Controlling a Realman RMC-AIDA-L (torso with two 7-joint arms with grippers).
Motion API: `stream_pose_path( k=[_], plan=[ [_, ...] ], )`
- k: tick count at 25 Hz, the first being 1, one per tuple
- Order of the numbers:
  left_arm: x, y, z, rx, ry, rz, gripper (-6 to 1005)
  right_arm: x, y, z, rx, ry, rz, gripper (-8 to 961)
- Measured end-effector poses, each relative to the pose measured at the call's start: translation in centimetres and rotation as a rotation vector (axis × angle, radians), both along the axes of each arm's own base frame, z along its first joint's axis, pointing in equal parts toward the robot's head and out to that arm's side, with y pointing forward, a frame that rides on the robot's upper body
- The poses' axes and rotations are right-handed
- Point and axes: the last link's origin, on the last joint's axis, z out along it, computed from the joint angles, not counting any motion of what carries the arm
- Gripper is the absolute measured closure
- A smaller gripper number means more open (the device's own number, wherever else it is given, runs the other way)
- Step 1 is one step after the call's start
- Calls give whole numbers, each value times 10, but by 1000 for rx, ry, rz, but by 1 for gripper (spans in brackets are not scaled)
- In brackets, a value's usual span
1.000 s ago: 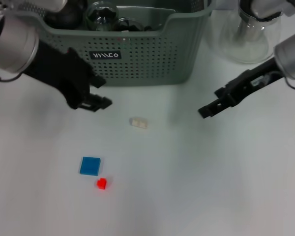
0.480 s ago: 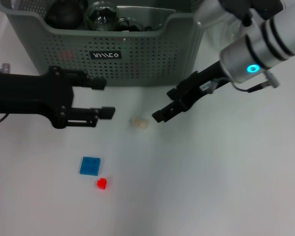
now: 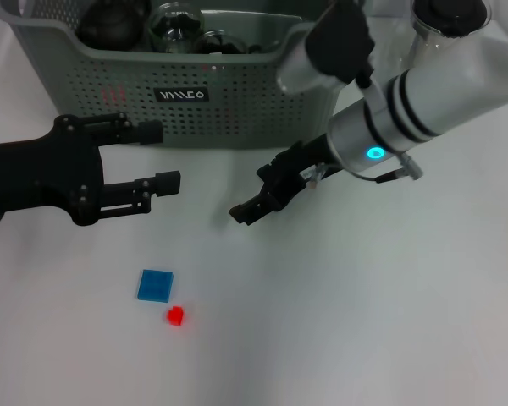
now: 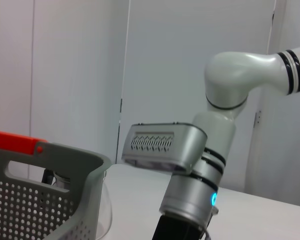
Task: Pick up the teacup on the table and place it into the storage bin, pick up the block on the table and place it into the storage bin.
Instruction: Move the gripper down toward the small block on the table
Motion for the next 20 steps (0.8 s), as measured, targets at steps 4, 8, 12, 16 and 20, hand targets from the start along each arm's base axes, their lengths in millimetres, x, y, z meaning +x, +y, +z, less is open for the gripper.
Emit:
stream_pose_path(
  k=[4,8,12,16,20],
  plan=[
    [1,1,-3,-9,-14,1,323,-1,-5,-11,4,-11,20,26],
    [2,2,-3,-14,-20,2,323,-2,-8,-15,2,-18,28,26],
    [2,2,-3,-14,-22,1,323,-2,-9,-18,6,-36,43,86],
    [2,2,-3,-10,-24,2,323,-5,-10,-21,7,-38,59,283],
    [3,4,-3,-9,-25,0,323,-6,-10,-22,10,-43,71,414]
  ],
)
